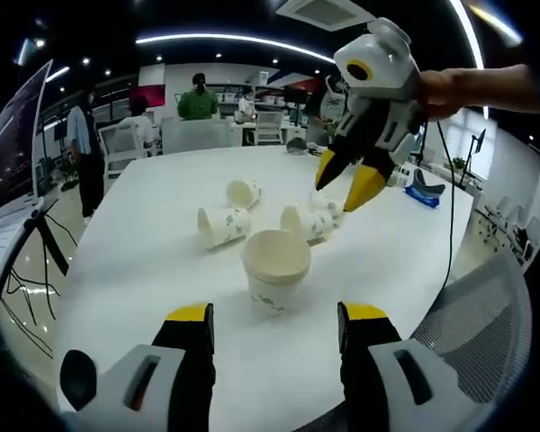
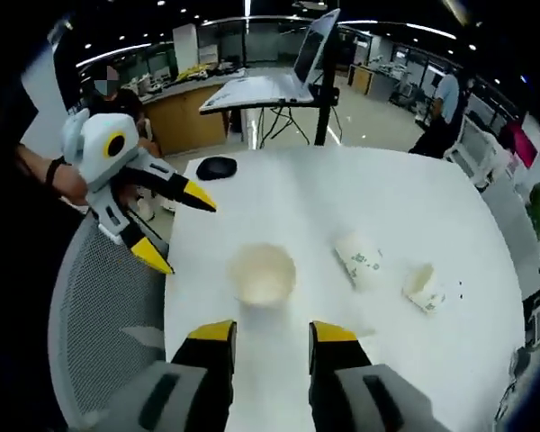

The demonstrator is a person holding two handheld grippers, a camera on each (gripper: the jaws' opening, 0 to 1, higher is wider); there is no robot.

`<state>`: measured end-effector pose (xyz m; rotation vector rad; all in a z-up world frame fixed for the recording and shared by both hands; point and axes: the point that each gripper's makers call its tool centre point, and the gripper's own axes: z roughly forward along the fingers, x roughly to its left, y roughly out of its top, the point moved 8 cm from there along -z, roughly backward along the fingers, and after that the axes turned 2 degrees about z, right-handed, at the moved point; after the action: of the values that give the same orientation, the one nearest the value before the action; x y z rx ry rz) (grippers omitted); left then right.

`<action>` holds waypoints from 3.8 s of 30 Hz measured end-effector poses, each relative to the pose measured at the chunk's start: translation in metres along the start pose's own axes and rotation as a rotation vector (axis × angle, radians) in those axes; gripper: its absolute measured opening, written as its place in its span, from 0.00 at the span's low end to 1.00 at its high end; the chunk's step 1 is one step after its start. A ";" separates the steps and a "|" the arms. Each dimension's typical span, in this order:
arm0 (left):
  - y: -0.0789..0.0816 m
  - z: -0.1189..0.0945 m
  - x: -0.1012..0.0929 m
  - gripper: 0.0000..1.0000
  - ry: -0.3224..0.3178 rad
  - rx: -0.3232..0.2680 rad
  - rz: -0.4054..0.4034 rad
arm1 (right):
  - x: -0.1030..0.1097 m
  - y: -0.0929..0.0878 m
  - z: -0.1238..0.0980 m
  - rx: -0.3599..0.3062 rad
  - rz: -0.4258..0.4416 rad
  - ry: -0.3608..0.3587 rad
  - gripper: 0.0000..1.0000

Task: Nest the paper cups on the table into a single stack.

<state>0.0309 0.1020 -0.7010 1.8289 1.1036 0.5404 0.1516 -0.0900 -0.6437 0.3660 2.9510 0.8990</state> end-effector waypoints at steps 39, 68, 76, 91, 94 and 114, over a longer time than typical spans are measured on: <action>0.012 0.004 0.012 0.53 -0.034 0.007 -0.044 | 0.011 -0.117 -0.025 -0.319 0.435 -0.417 0.62; 0.076 0.084 0.086 0.55 -0.127 0.010 -0.208 | 0.070 -0.099 -0.034 -0.409 0.473 -0.543 0.73; 0.071 0.118 0.092 0.55 -0.157 0.058 -0.171 | 0.073 -0.094 -0.043 -0.425 0.501 -0.568 0.73; 0.071 0.160 0.110 0.55 -0.191 0.136 -0.165 | 0.086 -0.090 -0.052 -0.398 0.548 -0.560 0.79; 0.070 0.165 0.106 0.54 -0.212 0.145 -0.159 | 0.090 -0.091 -0.053 -0.393 0.559 -0.547 0.80; 0.056 0.213 0.091 0.44 -0.349 0.146 -0.242 | 0.108 -0.091 -0.055 -0.346 0.514 -0.485 0.93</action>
<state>0.2580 0.0689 -0.7652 1.7940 1.1226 -0.0036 0.0217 -0.1679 -0.6445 1.1589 2.2364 1.1358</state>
